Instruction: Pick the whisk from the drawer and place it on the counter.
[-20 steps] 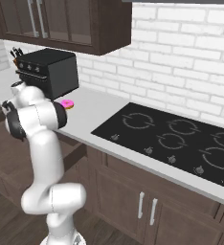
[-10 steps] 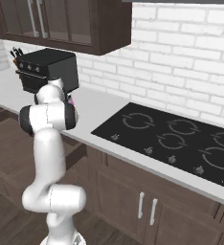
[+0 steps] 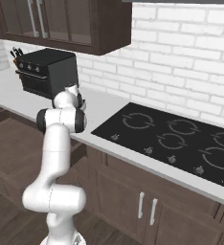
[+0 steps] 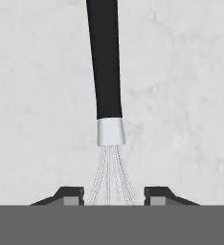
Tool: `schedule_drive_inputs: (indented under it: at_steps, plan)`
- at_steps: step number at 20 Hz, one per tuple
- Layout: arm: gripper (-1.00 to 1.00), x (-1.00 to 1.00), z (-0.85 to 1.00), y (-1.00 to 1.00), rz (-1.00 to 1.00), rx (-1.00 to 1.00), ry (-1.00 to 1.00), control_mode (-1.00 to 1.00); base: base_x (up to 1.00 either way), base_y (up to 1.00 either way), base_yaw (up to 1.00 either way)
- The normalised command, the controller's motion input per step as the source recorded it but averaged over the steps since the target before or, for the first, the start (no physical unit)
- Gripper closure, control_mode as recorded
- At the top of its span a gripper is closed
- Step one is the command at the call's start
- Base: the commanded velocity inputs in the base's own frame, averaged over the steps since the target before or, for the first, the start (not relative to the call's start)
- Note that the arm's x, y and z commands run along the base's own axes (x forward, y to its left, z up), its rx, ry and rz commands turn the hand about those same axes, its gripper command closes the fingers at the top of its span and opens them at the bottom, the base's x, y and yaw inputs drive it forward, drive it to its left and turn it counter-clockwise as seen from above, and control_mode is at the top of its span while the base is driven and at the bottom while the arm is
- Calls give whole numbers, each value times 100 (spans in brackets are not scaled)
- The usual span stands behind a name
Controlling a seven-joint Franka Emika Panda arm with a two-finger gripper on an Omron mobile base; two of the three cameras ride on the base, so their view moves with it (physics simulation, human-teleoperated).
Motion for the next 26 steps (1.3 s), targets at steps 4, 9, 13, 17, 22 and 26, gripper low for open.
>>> schedule_drive_inputs:
  at_steps: [4,9,13,17,22,26]
  plan:
    - [-100,-17,88,-7,-1,4,0,-100,0,0,0]
    - [-100,-96,92,-45,-1,8,-8,-100,0,0,0]
    - [-100,-100,17,-88,0,5,-30,-100,0,0,0]
    - [-100,-100,6,-66,0,9,-39,-100,0,0,0]
    - [-100,-100,86,-33,0,4,-44,-100,0,0,0]
    - [-100,-100,100,-11,0,4,-45,-100,0,0,0]
